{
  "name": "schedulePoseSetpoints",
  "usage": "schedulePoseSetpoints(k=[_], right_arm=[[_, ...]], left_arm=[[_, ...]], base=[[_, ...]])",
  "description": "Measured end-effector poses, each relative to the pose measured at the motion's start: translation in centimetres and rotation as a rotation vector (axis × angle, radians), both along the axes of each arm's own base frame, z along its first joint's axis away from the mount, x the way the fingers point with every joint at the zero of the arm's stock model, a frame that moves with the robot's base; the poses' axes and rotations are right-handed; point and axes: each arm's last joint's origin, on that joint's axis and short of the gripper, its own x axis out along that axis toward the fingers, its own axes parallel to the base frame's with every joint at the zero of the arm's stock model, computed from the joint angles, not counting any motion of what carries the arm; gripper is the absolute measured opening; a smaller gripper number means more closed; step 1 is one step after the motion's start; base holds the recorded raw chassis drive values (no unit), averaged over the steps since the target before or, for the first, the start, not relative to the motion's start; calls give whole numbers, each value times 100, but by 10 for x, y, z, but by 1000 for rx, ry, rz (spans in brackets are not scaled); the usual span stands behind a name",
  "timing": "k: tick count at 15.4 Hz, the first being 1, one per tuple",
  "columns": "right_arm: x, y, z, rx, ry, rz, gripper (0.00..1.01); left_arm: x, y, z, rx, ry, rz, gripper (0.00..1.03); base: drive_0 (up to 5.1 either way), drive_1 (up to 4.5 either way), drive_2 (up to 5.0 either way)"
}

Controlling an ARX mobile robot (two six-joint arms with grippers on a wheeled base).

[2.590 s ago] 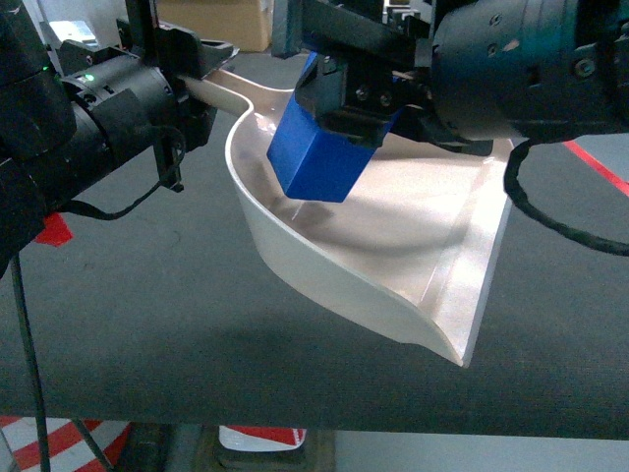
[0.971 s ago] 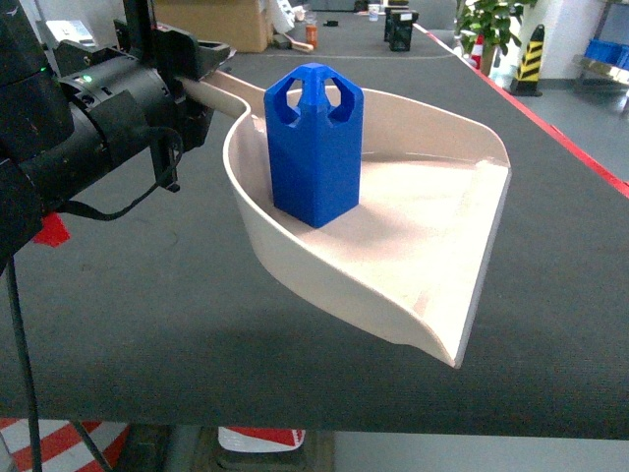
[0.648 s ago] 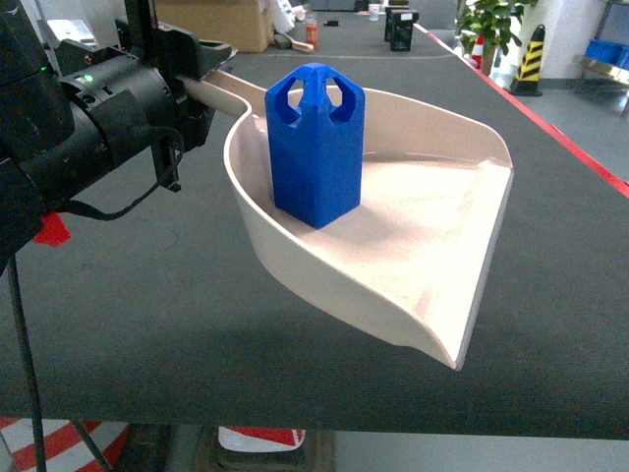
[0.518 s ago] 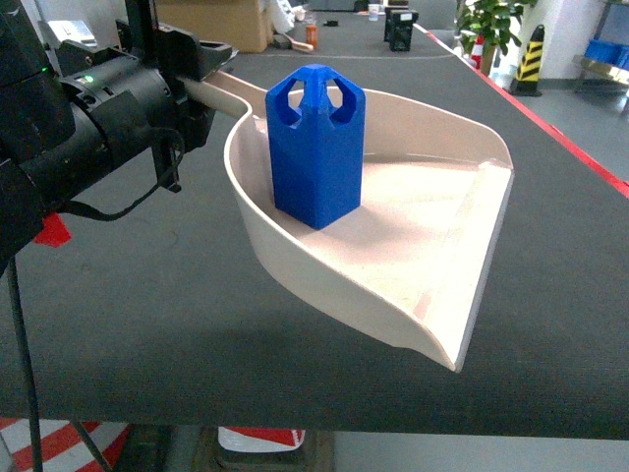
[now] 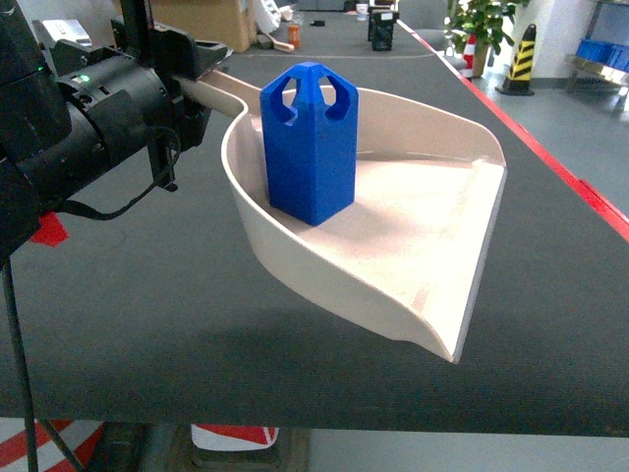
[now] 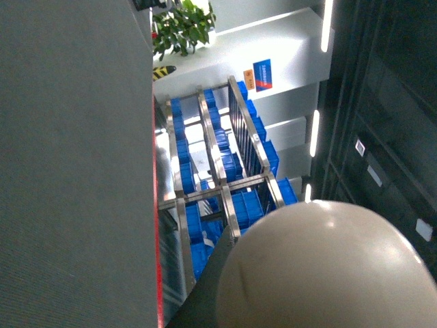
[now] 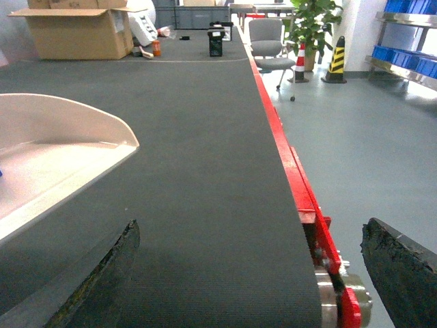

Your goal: Place part in tray to right shelf

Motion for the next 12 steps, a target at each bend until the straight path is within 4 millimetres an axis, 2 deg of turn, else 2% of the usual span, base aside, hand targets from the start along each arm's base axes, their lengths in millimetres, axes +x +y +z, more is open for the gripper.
schedulePoseSetpoints(k=[12], right_arm=[[0, 0, 0, 0, 0, 1, 98]], left_arm=[[0, -1, -1, 3, 4, -5, 12]], base=[[484, -355, -114]])
